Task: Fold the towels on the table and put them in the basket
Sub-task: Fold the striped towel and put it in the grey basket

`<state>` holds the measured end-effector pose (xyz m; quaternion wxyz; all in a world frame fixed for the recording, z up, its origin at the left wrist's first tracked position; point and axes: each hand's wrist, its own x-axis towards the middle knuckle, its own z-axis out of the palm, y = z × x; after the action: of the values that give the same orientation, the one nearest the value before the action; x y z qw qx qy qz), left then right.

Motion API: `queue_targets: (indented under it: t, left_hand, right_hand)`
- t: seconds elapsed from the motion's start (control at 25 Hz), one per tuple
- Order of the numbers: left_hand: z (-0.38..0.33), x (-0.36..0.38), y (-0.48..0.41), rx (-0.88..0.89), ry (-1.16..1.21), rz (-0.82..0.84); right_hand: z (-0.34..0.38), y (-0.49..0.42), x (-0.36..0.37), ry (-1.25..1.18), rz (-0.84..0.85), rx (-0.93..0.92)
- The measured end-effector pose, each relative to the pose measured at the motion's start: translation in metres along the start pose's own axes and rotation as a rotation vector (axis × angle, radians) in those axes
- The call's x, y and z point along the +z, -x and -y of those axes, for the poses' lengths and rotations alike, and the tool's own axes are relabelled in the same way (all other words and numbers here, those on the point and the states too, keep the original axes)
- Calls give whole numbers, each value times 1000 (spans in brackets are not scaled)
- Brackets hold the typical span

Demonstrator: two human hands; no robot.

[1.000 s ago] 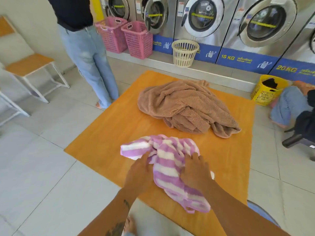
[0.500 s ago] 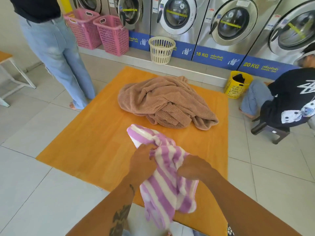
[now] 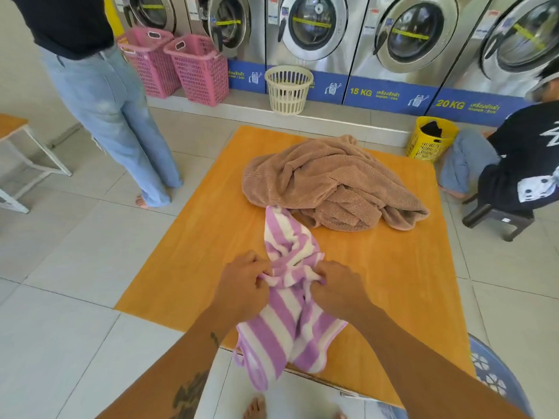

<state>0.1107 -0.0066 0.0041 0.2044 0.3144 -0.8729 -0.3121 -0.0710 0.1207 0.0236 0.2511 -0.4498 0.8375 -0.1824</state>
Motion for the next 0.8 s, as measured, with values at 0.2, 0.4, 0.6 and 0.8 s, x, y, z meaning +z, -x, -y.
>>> queue_targets:
  t: [0.2, 0.4, 0.6, 0.8]
  left_hand:
    - [-8, -16, 5, -250, 279, 295]
    - [-6, 5, -7, -312, 117, 162]
    - [-17, 22, -4, -425, -112, 441]
    - [-14, 12, 0, -397, 122, 313]
  right_hand:
    - [-14, 12, -26, 377, 508, 302]
    - [7, 13, -35, -21, 363, 442]
    - [22, 1, -1, -439, 24, 476]
    - [26, 6, 1, -489, -117, 344]
